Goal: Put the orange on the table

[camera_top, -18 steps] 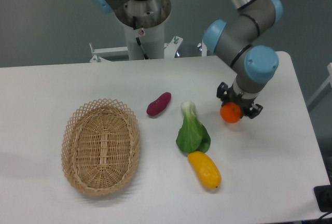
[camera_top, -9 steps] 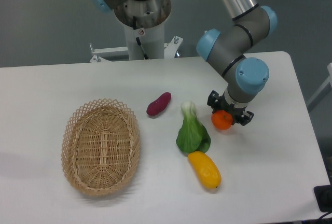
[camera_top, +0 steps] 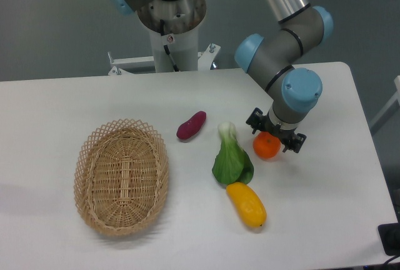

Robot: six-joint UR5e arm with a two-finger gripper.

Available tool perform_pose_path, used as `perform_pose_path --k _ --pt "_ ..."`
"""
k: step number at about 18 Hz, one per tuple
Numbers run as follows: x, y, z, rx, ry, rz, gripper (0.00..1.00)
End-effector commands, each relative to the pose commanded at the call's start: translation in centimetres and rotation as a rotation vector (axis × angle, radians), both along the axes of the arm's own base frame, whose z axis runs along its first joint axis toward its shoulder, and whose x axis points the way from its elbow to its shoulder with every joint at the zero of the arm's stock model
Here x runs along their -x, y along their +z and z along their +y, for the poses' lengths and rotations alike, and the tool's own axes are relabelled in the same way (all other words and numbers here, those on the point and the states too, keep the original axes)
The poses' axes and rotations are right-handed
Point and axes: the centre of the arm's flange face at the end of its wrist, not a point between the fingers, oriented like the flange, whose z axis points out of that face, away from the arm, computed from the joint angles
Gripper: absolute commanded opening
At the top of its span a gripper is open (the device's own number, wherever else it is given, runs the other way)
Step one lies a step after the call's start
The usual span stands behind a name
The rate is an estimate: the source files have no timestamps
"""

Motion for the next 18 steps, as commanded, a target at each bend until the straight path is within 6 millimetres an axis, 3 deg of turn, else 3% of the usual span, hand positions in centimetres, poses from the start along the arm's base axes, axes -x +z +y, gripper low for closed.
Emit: perform_pose_path --k 5,18 --pt "0.2 2.8 0.2 -0.025 -0.009 0.046 1.0" --pt "0.8 4.1 0.4 -0.037 -0.032 0.069 1.0"
